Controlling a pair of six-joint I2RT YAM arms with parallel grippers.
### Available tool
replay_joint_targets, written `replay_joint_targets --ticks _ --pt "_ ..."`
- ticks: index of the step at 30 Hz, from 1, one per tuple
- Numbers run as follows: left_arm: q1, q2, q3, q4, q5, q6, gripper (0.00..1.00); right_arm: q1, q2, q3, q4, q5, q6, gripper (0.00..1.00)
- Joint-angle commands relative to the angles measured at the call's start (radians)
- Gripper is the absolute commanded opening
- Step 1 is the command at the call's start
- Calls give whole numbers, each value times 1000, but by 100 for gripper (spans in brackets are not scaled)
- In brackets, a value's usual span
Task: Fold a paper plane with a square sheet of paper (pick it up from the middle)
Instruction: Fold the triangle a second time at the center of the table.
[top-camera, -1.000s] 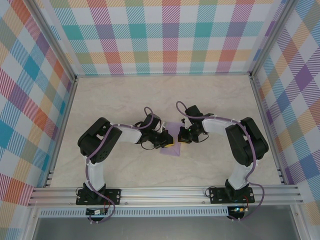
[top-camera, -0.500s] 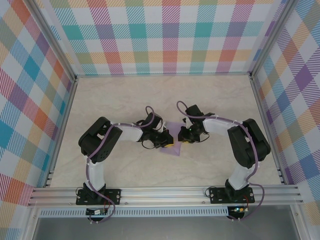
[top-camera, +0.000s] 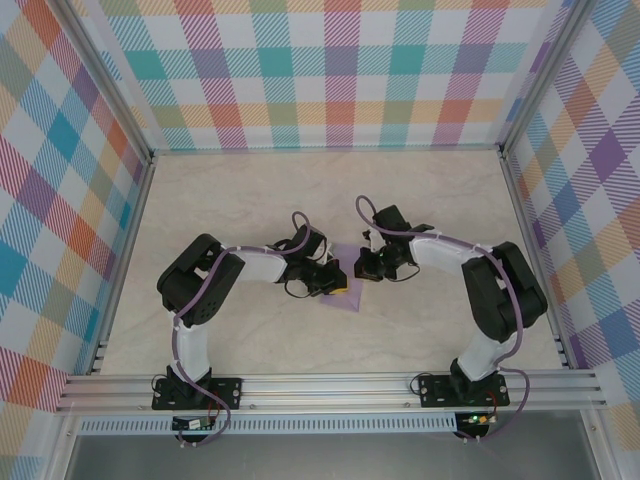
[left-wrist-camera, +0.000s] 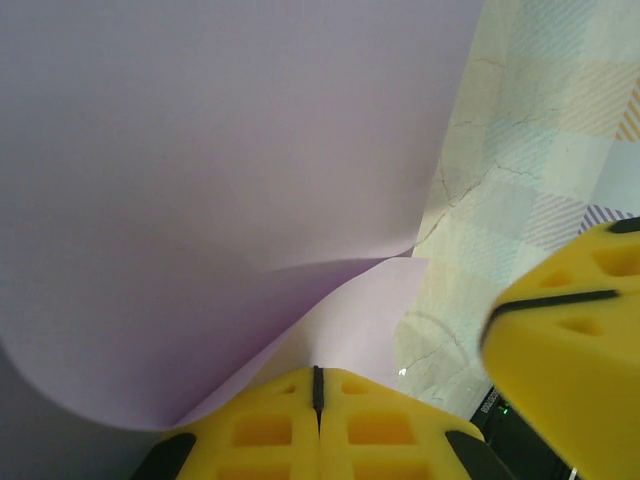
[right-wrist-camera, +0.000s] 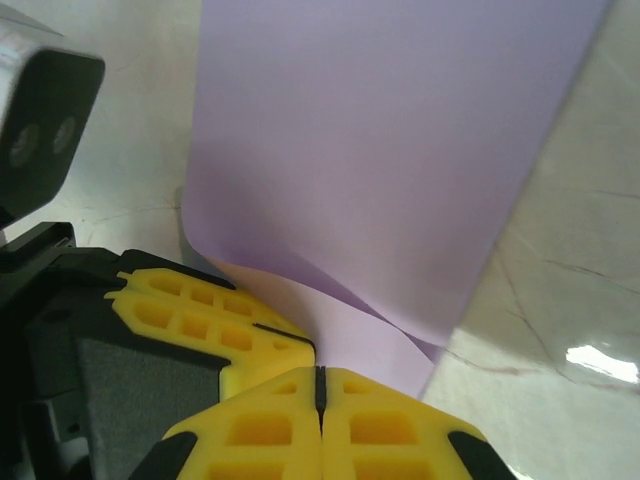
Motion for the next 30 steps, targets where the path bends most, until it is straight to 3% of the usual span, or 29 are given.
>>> replay_joint_targets --ticks 1,15,22,30 --pt "-11 37 -20 -106 -99 -21 5 -2 54 -4 29 -70 -2 4" --pt "-7 -60 16 -52 -101 14 6 -4 183 2 -66 99 -78 1" --pt "-6 -17 37 -75 -140 25 6 -3 194 -1 -76 127 -85 1" --pt "15 -32 12 -150 -266 44 6 -4 206 2 -107 183 -101 1"
